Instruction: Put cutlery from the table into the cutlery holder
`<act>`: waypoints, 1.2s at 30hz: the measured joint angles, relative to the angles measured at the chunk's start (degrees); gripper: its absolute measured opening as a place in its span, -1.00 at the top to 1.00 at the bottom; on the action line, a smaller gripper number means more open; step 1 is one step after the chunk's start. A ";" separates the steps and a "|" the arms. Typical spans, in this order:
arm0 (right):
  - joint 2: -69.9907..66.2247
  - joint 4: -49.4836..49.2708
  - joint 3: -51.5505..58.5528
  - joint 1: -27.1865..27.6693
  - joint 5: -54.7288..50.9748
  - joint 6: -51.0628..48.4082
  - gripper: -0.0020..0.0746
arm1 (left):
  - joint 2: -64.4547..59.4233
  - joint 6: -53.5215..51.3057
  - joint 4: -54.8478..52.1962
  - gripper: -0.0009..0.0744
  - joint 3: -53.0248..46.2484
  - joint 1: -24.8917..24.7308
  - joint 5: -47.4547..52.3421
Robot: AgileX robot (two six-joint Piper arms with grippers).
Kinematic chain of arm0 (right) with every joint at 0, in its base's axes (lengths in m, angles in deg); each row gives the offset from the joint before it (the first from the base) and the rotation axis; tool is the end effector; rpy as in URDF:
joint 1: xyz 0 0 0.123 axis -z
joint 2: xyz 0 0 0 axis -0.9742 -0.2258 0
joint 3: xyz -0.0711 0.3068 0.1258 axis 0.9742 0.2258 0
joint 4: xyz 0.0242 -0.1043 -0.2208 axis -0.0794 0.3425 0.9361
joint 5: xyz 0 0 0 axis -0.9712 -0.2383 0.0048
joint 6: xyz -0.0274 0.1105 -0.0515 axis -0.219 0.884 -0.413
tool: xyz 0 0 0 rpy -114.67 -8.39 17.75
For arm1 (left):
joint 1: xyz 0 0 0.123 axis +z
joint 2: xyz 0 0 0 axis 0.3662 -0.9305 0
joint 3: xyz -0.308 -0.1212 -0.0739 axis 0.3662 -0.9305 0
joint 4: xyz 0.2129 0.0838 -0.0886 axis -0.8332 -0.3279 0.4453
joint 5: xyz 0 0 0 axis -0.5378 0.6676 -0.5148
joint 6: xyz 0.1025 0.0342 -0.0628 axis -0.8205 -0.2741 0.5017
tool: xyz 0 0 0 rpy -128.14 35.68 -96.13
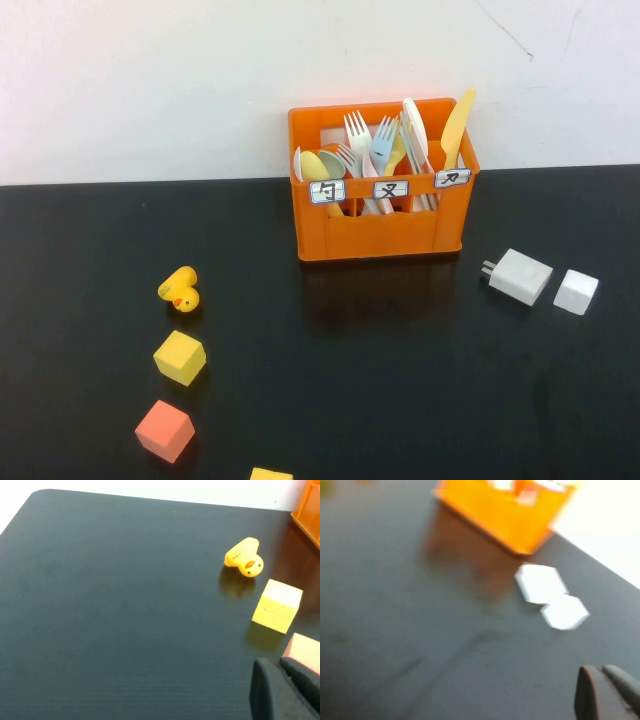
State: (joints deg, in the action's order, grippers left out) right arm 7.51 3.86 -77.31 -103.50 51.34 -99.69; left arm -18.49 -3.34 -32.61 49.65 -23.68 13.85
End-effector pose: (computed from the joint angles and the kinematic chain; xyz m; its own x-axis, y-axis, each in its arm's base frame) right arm 0.0192 0.0031 0.2518 -0.1135 -0.4935 -0.8623 -0.4908 0.7824 -0.3833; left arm 0.0256 -0.0026 0.1709 -0.2410 -0.1663 -0.9562 0.0095 0.9848 -0.1737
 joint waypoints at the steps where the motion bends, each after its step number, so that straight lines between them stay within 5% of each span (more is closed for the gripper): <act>1: 0.41 -0.11 0.00 2.59 0.10 0.03 0.95 | 0.00 0.00 0.00 0.98 0.00 0.00 0.00; 6: 2.56 -0.52 0.82 18.54 1.59 0.28 0.95 | 0.00 0.00 0.00 0.98 0.00 0.00 0.00; 12: 6.01 -1.73 10.87 28.19 13.47 0.64 0.95 | 0.00 0.00 0.00 0.98 0.00 0.00 0.00; 15: 7.93 -2.10 17.63 29.02 20.20 0.64 0.95 | 0.00 0.00 0.00 0.98 0.00 0.00 0.00; 36: 8.44 -4.65 19.52 29.34 16.57 4.38 0.95 | 0.00 0.00 0.00 0.98 0.00 0.00 0.08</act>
State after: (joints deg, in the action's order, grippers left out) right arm 15.95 -0.79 -57.80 -74.16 67.92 -95.31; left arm -18.49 -3.34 -32.61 49.65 -23.68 13.93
